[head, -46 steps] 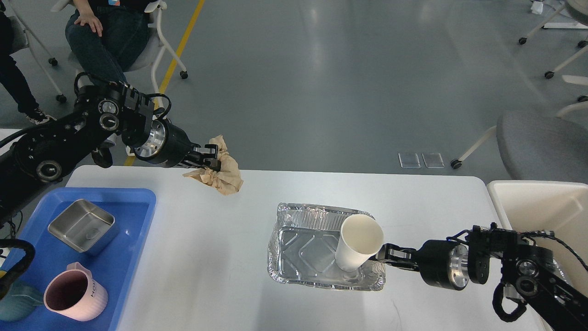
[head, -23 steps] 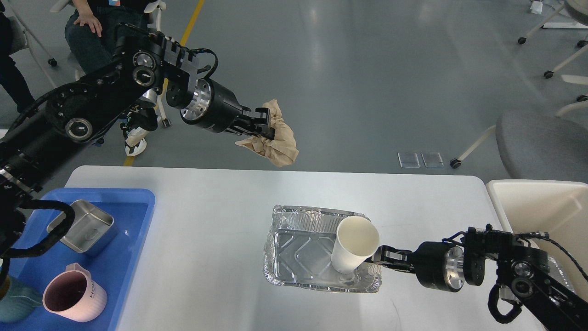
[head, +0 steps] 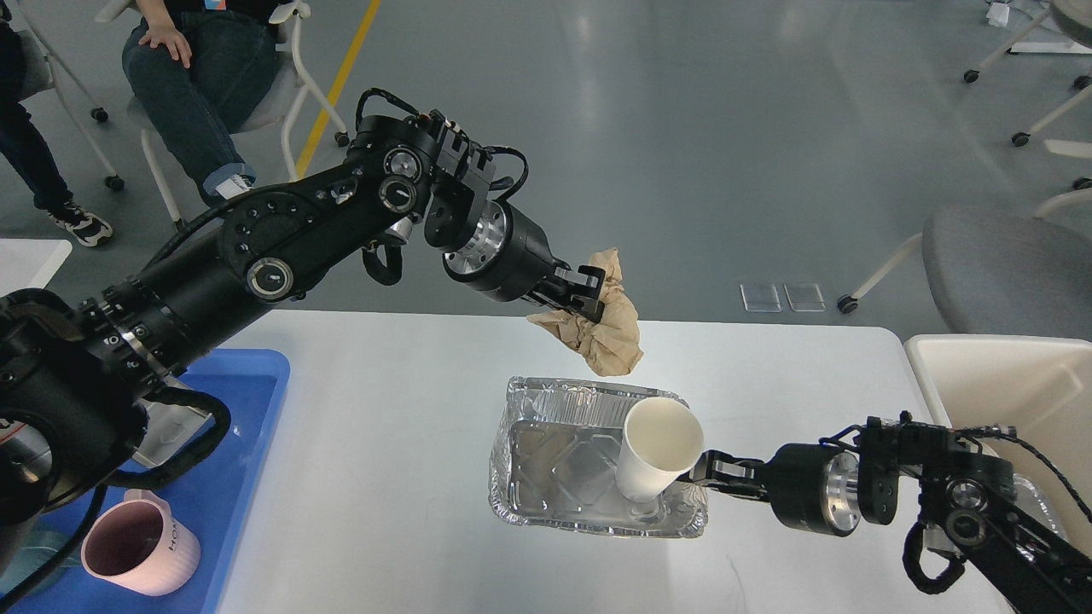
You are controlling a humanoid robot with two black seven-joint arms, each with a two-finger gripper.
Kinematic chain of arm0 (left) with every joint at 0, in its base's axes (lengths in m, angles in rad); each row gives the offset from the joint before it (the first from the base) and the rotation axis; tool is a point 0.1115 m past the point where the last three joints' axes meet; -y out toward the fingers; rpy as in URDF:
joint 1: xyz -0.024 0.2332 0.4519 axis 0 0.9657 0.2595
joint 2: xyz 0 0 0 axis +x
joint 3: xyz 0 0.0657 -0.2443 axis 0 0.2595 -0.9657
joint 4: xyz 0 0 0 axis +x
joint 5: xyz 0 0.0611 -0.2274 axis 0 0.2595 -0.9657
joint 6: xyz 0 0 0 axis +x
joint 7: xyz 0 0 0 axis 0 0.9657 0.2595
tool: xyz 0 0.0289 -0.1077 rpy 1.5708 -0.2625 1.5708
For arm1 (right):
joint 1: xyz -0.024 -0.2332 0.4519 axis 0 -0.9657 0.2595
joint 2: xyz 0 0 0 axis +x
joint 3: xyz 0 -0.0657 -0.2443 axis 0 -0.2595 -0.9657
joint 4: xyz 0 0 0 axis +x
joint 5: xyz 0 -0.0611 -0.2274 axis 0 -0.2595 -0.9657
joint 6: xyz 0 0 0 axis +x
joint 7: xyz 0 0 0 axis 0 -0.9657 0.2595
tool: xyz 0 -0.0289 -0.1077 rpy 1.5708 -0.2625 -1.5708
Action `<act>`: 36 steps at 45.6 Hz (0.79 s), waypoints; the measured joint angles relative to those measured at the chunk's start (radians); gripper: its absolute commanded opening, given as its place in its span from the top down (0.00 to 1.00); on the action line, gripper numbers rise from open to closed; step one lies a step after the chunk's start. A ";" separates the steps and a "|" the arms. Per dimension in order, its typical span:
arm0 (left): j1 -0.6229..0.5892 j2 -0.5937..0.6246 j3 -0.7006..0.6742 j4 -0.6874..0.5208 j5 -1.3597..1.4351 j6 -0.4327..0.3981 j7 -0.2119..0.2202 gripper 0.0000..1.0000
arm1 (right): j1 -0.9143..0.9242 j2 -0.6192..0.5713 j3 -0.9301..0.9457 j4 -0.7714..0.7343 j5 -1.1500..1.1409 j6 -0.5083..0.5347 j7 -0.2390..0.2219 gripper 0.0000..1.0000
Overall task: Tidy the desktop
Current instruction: 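Lift the paper bag high and carry it over the foil tray, then lower the paper bag into the foil tray and open the left gripper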
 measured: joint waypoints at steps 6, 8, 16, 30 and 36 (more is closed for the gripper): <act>0.006 -0.003 0.024 0.000 0.000 0.000 0.001 1.00 | 0.017 0.002 0.000 -0.007 -0.004 -0.003 -0.006 1.00; 0.007 -0.004 0.029 0.000 0.000 0.000 0.002 1.00 | 0.025 0.003 0.000 -0.011 -0.005 -0.003 -0.010 1.00; 0.009 -0.007 0.034 0.000 0.001 0.000 0.003 1.00 | 0.043 0.002 0.000 -0.020 -0.002 -0.002 -0.014 1.00; 0.004 -0.007 0.031 -0.005 -0.002 0.000 0.003 1.00 | 0.057 -0.001 0.000 -0.026 0.000 0.001 -0.014 1.00; -0.018 0.006 0.019 -0.001 -0.020 0.000 0.002 1.00 | 0.057 -0.002 0.000 -0.027 0.000 0.001 -0.014 1.00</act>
